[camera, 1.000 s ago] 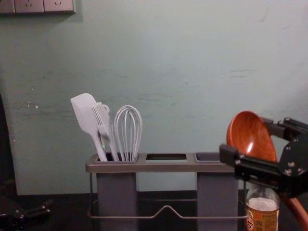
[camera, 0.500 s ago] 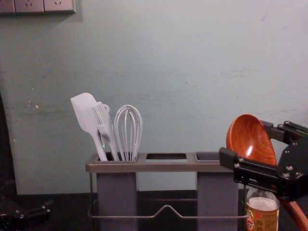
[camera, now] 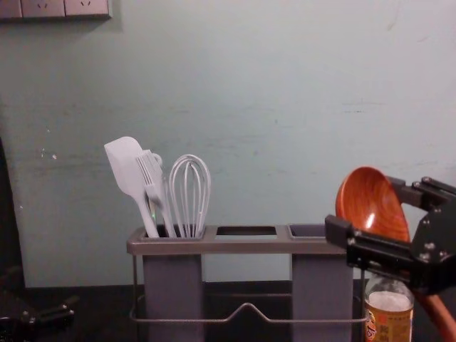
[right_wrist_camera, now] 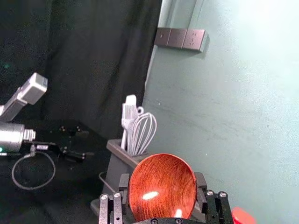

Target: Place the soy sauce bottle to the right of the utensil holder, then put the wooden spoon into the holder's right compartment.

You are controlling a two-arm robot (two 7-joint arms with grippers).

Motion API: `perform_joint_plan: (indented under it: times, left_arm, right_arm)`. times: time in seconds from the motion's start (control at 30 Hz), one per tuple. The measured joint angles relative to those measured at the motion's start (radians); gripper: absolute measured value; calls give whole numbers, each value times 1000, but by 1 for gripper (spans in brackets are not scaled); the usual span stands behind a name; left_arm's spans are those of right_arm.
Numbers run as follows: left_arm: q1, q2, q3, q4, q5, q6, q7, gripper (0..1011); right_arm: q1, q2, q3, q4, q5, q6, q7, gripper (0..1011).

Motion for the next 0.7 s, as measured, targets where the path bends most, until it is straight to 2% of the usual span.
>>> perform_joint_plan:
  times: [0.13, 0.3, 0.43, 0.6, 0.7]
  left_arm:
    - [0, 0, 0, 0, 0, 0, 0, 1005]
    - [0, 0, 0, 0, 0, 0, 0, 1005]
    - [0, 0, 0, 0, 0, 0, 0, 1005]
    - [0, 0, 0, 0, 0, 0, 0, 1005]
    - [0, 0, 0, 0, 0, 0, 0, 1005]
  right_arm:
    - [11, -10, 5, 2, 9, -18, 7, 840]
    - [68, -31, 5, 9, 23, -39, 23, 840]
    - [132, -53, -1, 33, 43, -76, 41, 840]
    - [241, -85, -23, 98, 59, -145, 72, 840]
    - [283, -98, -33, 128, 69, -161, 86, 840]
